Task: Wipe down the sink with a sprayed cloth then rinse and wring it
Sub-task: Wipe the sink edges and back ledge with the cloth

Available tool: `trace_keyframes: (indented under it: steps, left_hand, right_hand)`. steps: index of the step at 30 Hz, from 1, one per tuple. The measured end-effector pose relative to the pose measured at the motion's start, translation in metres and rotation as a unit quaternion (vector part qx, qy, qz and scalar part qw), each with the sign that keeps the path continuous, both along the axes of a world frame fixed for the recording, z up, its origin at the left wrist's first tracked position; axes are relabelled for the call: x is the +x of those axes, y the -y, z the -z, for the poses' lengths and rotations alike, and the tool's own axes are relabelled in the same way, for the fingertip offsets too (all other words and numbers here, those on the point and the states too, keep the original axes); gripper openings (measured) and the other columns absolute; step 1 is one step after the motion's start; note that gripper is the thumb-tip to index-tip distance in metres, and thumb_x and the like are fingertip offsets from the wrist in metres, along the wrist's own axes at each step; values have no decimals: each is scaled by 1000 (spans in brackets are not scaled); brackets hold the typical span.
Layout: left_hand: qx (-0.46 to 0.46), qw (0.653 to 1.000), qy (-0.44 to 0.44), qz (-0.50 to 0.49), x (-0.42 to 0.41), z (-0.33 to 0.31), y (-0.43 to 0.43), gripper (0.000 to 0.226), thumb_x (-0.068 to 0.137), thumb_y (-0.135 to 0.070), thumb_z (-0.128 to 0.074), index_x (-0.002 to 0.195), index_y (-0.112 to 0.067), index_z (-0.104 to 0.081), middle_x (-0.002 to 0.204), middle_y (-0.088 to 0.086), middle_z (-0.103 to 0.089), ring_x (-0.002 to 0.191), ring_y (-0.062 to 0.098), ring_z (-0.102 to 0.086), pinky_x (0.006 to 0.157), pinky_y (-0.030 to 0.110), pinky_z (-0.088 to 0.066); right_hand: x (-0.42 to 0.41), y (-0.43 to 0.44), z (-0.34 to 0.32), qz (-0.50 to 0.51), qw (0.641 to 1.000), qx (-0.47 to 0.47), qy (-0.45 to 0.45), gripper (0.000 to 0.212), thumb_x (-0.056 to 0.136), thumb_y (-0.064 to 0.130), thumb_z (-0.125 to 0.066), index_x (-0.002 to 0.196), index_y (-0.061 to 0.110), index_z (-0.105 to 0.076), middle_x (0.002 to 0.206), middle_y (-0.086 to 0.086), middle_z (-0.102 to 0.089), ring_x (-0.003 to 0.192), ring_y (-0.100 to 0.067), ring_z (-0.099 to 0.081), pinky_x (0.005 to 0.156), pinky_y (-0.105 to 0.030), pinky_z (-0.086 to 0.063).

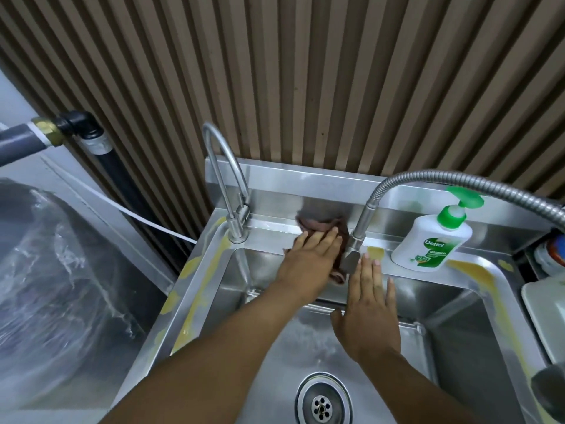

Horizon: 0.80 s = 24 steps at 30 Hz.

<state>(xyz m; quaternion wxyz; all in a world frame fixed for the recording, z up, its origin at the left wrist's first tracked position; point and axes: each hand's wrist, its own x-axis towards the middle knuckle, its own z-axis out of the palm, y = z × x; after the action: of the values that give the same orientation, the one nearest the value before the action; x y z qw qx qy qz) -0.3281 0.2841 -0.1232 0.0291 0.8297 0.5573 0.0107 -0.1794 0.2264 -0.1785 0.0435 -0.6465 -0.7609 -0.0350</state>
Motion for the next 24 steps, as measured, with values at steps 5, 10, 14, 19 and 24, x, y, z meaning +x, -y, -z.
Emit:
trace_keyframes:
  steps: [5, 10, 14, 19, 24]
  left_hand:
    - [20, 996, -16, -83, -54, 12, 14, 92, 90, -9, -57, 160, -16, 2, 169, 0, 4, 154, 22, -5, 125, 41, 0]
    - [-2, 977, -45, -207, -67, 6, 17, 88, 97, -19, -54, 158, -7, 7, 168, 11, 10, 154, 30, -2, 126, 45, -2]
    - [7, 986, 4, -167, -19, 2, 12, 83, 97, -15, -52, 159, -6, 3, 168, 12, 6, 154, 31, -2, 125, 50, 0]
    - [41, 998, 32, -34, 6, 14, 13, 72, 97, -18, -50, 160, -10, -14, 168, 7, -12, 154, 25, -11, 126, 44, 1]
    - [73, 979, 77, -172, -42, 31, 41, 88, 88, -19, -62, 160, -13, -13, 167, 5, -17, 154, 25, -11, 126, 46, -1]
  right_hand:
    - [-6, 0, -2, 18, 1000, -12, 3, 106, 68, 31, -74, 153, -4, -23, 164, -21, -13, 152, -36, -13, 118, -58, -21]
    - [-9, 1, -2, 28, 999, -22, 9, 102, 71, 32, -71, 154, -4, -23, 164, -21, -9, 152, -37, -8, 120, -57, -18]
    - [-11, 1, 0, 31, 999, -15, -7, 103, 64, 27, -75, 151, -7, -29, 163, -22, -15, 151, -38, -13, 118, -57, -21]
    - [-9, 1, 2, 21, 1000, -1, -6, 105, 63, 25, -75, 150, -7, -27, 162, -24, -18, 150, -39, -16, 117, -57, -20]
    - [-9, 0, -1, 23, 1000, -14, -2, 105, 61, 26, -78, 150, -7, -32, 162, -23, -20, 150, -39, -18, 117, -56, -18]
